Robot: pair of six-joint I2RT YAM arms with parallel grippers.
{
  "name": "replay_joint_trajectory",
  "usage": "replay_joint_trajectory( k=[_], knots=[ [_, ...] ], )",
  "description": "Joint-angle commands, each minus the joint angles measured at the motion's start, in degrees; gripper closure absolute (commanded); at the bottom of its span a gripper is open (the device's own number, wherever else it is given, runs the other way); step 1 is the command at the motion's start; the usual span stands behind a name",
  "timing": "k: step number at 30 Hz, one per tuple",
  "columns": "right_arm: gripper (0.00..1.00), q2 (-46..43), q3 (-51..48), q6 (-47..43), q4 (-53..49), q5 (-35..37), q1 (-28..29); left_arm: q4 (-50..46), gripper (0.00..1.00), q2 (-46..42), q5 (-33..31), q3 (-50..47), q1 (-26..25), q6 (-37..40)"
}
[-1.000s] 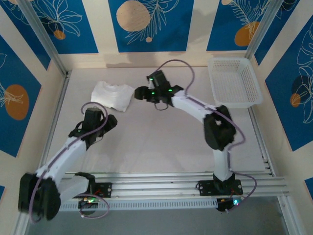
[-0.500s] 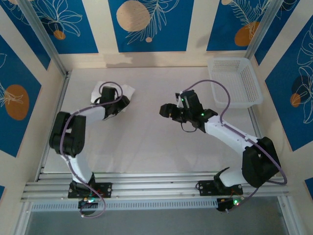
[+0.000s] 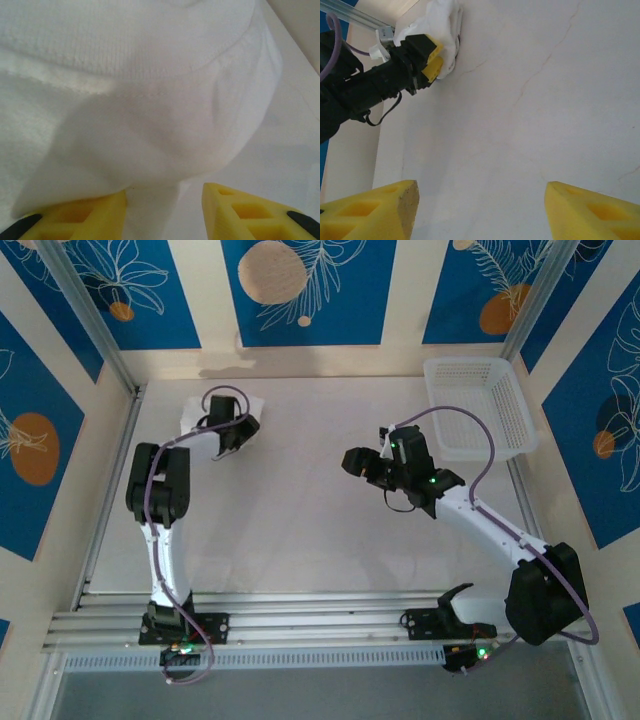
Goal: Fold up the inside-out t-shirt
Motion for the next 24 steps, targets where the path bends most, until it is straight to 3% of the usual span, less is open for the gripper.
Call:
replay_joint_trajectory(
  k=[1,9,17,21,24],
  knots=[
    [0.32,-0.9,-1.3,0.6,0.2,0.0,-0.7,-4.3,0.57,2.5,-2.3,3.4,4.0,3.2],
    [0.32,-0.7,-0.8,0.7,-1.0,-0.5,-1.2,-10.0,0.57,12.7,-0.5,20.2,7.0,8.1],
    [0.32,-1.0,1.1,0.2,-4.3,-0.4,-1.3,-12.7,0.57,17.6,0.0,30.1,11.2,9.5],
    [0.32,-3.5,2.7,-2.1,-9.6,1.0,-2.0,-10.3,0.50,14.9,2.8,28.8,12.2,10.2],
    [0.31,-7.4,0.6,-5.9,-11.2,4.7,-3.5,-2.1,0.40,6.1,5.1,17.7,11.8,9.6]
  ],
)
